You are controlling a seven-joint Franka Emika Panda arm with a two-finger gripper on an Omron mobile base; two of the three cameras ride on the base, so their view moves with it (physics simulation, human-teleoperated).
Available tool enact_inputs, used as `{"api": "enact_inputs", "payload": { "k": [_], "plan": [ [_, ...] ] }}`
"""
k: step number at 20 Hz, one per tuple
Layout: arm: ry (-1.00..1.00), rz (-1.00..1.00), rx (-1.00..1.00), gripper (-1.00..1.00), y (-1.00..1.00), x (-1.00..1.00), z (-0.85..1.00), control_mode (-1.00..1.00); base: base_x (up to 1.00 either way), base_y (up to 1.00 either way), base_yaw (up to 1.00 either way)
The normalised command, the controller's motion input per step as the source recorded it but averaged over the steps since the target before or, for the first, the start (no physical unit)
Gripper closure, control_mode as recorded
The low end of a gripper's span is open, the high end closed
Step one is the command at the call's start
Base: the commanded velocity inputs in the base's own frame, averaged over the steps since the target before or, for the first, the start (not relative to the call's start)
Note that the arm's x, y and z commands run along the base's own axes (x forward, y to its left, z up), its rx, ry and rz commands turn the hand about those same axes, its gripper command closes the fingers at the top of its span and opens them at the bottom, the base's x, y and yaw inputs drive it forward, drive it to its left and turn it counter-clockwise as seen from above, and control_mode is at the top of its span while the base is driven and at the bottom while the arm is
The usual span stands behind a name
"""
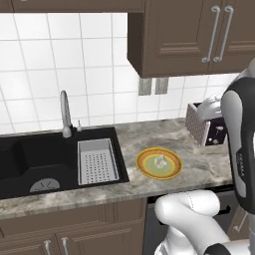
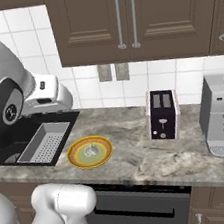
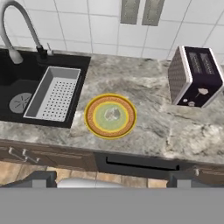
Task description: Pick the garlic from the counter and place it in the microwave. Then turn on the microwave.
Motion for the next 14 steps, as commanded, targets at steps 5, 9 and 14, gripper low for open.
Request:
{"api": "enact_inputs", "payload": {
  "k": [5, 9, 14],
  "plan": [
    [0.00, 0.04, 0.00, -1.00, 0.37, 0.08, -0.35, -1.00, 0.00, 0.00, 0.00],
    [0.01, 0.00, 0.00, -1.00, 0.30, 0.34, -0.26, -1.00, 0.00, 0.00, 0.00],
    [0.03, 0.00, 0.00, -1.00, 0.00, 0.31, -0.23, -1.00, 0.00, 0.00, 0.00]
  ]
}}
